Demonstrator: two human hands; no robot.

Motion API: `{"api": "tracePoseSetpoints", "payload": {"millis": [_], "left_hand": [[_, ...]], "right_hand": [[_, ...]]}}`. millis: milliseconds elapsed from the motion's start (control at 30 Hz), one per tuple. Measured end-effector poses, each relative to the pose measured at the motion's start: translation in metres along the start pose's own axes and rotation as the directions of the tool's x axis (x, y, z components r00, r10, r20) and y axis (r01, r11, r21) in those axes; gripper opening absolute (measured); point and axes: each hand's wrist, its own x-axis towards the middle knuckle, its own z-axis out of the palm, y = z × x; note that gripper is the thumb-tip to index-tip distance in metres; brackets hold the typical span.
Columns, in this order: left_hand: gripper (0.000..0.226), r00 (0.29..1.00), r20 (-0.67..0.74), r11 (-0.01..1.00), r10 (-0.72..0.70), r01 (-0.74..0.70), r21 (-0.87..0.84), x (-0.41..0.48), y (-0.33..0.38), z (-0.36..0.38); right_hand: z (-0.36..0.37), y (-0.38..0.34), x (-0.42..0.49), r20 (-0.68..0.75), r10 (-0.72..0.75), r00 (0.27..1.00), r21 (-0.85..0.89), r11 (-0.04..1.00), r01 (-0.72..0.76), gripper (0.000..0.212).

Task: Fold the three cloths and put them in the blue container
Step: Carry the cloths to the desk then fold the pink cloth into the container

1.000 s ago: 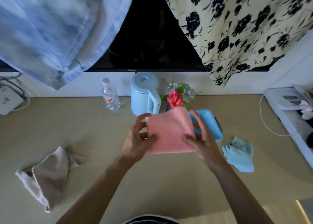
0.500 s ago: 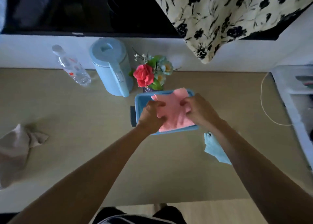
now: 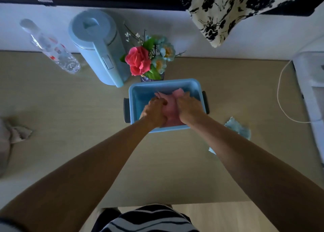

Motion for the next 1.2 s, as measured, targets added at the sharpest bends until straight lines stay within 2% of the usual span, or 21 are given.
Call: {"api": "tracePoseSetpoints", "payload": {"millis": [67, 133, 233, 300, 367, 467, 533, 667, 767, 900, 967, 1067, 1133, 1200], "left_hand": [[0.063, 1.000, 0.022, 1.000, 0.004, -0.004, 0.008, 0.004, 0.000, 0.002], [0.063, 0.999, 0.036, 1.000, -0.004, 0.004, 0.004, 0.008, -0.001, 0.005], [0.066, 0.997, 0.070, 1.000, -0.017, 0.016, 0.010, 0.011, -0.006, 0.008], [0.070, 0.994, 0.104, 1.000, -0.018, 0.015, 0.022, 0.010, -0.009, 0.007], [0.070, 0.993, 0.119, 0.997, -0.021, 0.013, 0.071, 0.007, -0.009, 0.002], [0.051, 0.999, 0.004, 0.971, -0.031, 0.030, 0.239, 0.002, -0.002, -0.010], [0.042, 0.998, -0.062, 0.933, 0.018, 0.005, 0.361, 0.002, 0.005, -0.013], [0.062, 0.986, 0.080, 0.919, 0.148, -0.166, 0.358, 0.012, 0.009, -0.005], [0.075, 0.982, 0.134, 0.875, 0.137, -0.183, 0.448, 0.023, 0.003, 0.007], [0.094, 0.976, 0.147, 0.840, 0.159, -0.212, 0.499, 0.037, -0.008, 0.018], [0.097, 0.974, 0.152, 0.839, 0.170, -0.224, 0.497, 0.040, -0.011, 0.020], [0.084, 0.979, 0.151, 0.873, 0.135, -0.190, 0.450, 0.036, -0.009, 0.016], [0.074, 0.987, 0.134, 0.938, 0.090, -0.130, 0.321, 0.021, -0.002, 0.006], [0.069, 0.993, 0.046, 0.989, 0.106, -0.110, 0.096, 0.001, 0.005, -0.009]], "right_hand": [[0.005, -0.004, 0.006, 0.035, 0.078, 0.996, -0.004, 0.997, -0.078, 0.035], [0.007, -0.006, 0.010, 0.075, 0.122, 0.990, 0.004, 0.992, -0.122, 0.036], [0.012, -0.005, 0.012, 0.119, 0.101, 0.988, -0.070, 0.993, -0.093, 0.039], [0.015, -0.003, 0.013, 0.133, 0.066, 0.989, -0.174, 0.984, -0.042, 0.038], [0.014, -0.003, 0.015, 0.073, -0.007, 0.997, -0.306, 0.952, 0.029, 0.031], [0.009, -0.002, 0.019, 0.001, -0.167, 0.986, -0.338, 0.928, 0.158, 0.026], [0.007, 0.000, 0.023, 0.038, -0.230, 0.972, -0.347, 0.909, 0.229, 0.027], [0.015, 0.005, 0.034, 0.163, -0.198, 0.967, -0.386, 0.889, 0.247, 0.038], [0.027, 0.006, 0.040, 0.191, -0.189, 0.963, -0.432, 0.865, 0.255, 0.039], [0.039, 0.005, 0.046, 0.183, -0.190, 0.965, -0.410, 0.877, 0.250, 0.036], [0.044, 0.006, 0.048, 0.186, -0.180, 0.966, -0.395, 0.886, 0.241, 0.037], [0.035, 0.006, 0.042, 0.214, -0.169, 0.962, -0.360, 0.902, 0.239, 0.040], [0.019, 0.005, 0.031, 0.226, -0.160, 0.961, -0.288, 0.931, 0.223, 0.044], [-0.002, 0.005, 0.019, 0.201, -0.147, 0.969, -0.134, 0.975, 0.176, 0.049]]}}
